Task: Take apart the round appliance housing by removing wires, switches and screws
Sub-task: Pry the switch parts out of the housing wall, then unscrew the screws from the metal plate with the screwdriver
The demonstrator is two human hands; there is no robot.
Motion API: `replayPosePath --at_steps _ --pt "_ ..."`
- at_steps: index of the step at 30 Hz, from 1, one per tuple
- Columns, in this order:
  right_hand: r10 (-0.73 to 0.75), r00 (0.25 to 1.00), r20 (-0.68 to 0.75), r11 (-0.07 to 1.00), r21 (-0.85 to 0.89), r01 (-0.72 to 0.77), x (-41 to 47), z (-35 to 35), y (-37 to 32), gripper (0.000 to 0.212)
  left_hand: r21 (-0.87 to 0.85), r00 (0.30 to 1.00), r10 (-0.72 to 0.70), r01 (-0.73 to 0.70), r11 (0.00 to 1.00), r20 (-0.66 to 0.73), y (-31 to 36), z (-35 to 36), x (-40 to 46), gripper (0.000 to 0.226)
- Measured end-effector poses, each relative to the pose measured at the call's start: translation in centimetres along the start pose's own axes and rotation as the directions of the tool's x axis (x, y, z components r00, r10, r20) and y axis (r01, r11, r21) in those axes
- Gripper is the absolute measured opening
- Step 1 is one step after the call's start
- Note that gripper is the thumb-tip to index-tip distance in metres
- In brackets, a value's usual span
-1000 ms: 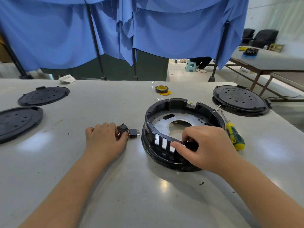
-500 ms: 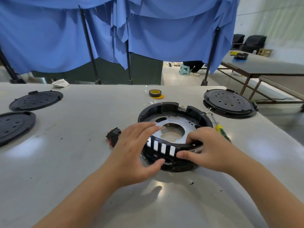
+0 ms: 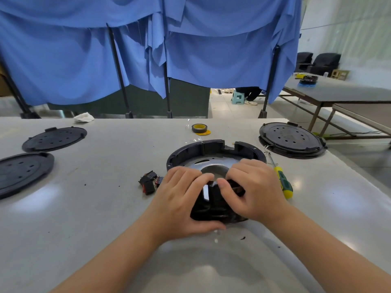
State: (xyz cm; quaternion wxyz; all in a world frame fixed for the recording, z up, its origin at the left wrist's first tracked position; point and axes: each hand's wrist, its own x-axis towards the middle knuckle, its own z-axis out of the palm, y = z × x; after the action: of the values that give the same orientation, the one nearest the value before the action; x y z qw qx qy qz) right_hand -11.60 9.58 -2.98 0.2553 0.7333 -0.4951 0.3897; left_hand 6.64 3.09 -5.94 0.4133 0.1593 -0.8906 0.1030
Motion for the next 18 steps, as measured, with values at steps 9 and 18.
replayPosePath --at_steps 9,18 --pt "0.244 0.945 0.217 0.944 0.171 -0.283 4.0 -4.1 1.6 0.05 -0.03 0.994 0.022 -0.026 0.999 -0.11 -1.2 -2.8 2.9 0.053" --pt "0.419 0.878 0.233 0.755 0.448 -0.479 8.3 -6.7 2.9 0.039 -0.246 0.965 -0.206 0.163 0.955 -0.16 -1.8 -5.0 6.1 0.052"
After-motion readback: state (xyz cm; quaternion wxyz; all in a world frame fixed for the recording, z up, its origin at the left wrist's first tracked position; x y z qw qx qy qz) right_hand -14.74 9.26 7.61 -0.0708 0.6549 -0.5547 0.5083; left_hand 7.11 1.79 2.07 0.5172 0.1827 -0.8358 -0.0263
